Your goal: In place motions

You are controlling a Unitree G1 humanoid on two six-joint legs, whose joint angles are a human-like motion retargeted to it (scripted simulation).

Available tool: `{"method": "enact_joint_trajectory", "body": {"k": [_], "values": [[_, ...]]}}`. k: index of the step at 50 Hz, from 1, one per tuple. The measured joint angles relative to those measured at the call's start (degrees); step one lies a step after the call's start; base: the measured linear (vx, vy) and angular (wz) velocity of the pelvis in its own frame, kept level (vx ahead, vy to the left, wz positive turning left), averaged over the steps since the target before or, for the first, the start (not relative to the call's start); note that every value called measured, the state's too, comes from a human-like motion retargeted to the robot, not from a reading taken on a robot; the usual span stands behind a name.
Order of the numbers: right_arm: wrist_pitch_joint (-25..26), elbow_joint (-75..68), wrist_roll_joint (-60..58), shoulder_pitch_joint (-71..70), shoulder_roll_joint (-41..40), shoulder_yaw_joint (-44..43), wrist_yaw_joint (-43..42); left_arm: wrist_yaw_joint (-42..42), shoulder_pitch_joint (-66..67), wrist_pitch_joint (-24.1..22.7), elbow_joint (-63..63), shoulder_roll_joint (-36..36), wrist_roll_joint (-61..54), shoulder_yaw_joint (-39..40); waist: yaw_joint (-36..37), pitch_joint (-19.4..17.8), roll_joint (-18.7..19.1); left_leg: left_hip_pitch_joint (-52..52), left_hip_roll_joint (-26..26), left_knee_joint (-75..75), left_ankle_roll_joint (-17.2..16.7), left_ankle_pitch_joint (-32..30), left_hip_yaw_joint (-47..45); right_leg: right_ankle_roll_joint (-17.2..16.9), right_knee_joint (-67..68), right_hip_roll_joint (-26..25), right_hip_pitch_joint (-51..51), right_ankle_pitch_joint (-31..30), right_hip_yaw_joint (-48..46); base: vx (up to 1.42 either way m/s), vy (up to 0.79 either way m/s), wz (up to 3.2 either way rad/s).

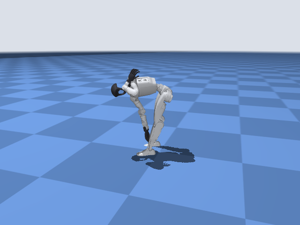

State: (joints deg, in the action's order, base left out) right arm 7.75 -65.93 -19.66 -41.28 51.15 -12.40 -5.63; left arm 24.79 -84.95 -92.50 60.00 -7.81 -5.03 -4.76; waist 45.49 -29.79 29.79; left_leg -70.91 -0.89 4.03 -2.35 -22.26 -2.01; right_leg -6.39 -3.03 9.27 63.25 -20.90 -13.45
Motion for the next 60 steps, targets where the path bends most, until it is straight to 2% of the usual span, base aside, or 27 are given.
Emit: {"method": "enact_joint_trajectory", "body": {"k": [8,22,35,40,43,47,52,60], "values": [[-2.1,-3.6,-0.8,-2.1,1.7,1.7,0.0,-0.5,-3.7,0.0,0.0,1.5,-0.5,1.3,1.2,0.0,0.0,-1.2,-0.3,-0.6,-0.1,0.4,0.3,1.1,0.8,-0.6,1.0,1.0,-0.7,0.0,-0.01,0.01],[-5.1,-5.6,-3.1,-4.6,4.2,4.7,0.3,-2.3,-7.2,0.0,0.0,4.4,-0.4,5.4,1.7,0.0,0.0,-2.3,0.6,-1.2,-0.4,0.5,1.1,0.9,2.0,-0.5,2.5,1.0,-0.7,0.0,0.0,0.0],[-7.8,-8.4,-4.5,-4.2,3.4,9.2,0.2,-4.0,-15.4,0.0,0.0,9.0,-1.6,14.1,-3.2,0.0,0.0,1.1,2.8,-2.4,-1.6,1.0,3.1,0.9,2.8,-1.9,-1.7,1.5,-3.4,-0.04,-0.07,-0.01],[-8.5,-9.6,-4.8,-2.4,1.6,8.9,-0.2,-4.4,-17.2,0.0,0.0,9.9,-2.2,17.2,-6.5,0.0,-1.2,3.5,3.5,-3.0,-2.1,1.4,3.5,1.0,3.0,-2.4,-4.3,1.7,-4.1,-0.09,-0.07,0.02],[-9.4,-9.7,-4.4,0.0,-0.7,7.9,-0.1,-5.1,-18.4,0.0,0.0,9.0,-2.3,19.1,-9.0,0.0,-2.8,5.7,3.7,-3.3,-2.3,1.9,3.2,1.3,3.1,-2.6,-6.0,1.5,-3.8,-0.05,-0.07,-0.02],[-11.5,-9.4,-3.0,6.0,-7.3,4.6,1.0,-6.2,-18.0,0.0,0.0,6.7,-2.4,20.0,-13.2,0.0,-7.2,11.5,3.4,-4.1,-2.3,3.0,2.6,1.1,3.6,-1.9,-11.1,1.8,-3.0,-0.01,-0.06,0.05],[-13.8,-8.0,-2.0,12.9,-15.1,3.3,1.6,-7.4,-18.3,0.0,0.0,4.6,-2.8,19.7,-19.5,0.0,-14.8,19.6,2.8,-4.8,-1.6,4.8,0.8,0.9,3.9,-1.3,-18.1,2.3,-1.4,0.01,0.11,-0.11],[-15.9,-5.7,-4.8,20.1,-25.2,8.4,2.2,-8.9,-18.3,0.0,0.0,-1.1,-2.8,16.6,-30.4,0.0,-27.2,35.1,1.3,-6.4,0.1,8.9,-2.2,0.1,5.0,0.4,-31.8,4.6,1.5,0.2,0.21,-0.22]]}}
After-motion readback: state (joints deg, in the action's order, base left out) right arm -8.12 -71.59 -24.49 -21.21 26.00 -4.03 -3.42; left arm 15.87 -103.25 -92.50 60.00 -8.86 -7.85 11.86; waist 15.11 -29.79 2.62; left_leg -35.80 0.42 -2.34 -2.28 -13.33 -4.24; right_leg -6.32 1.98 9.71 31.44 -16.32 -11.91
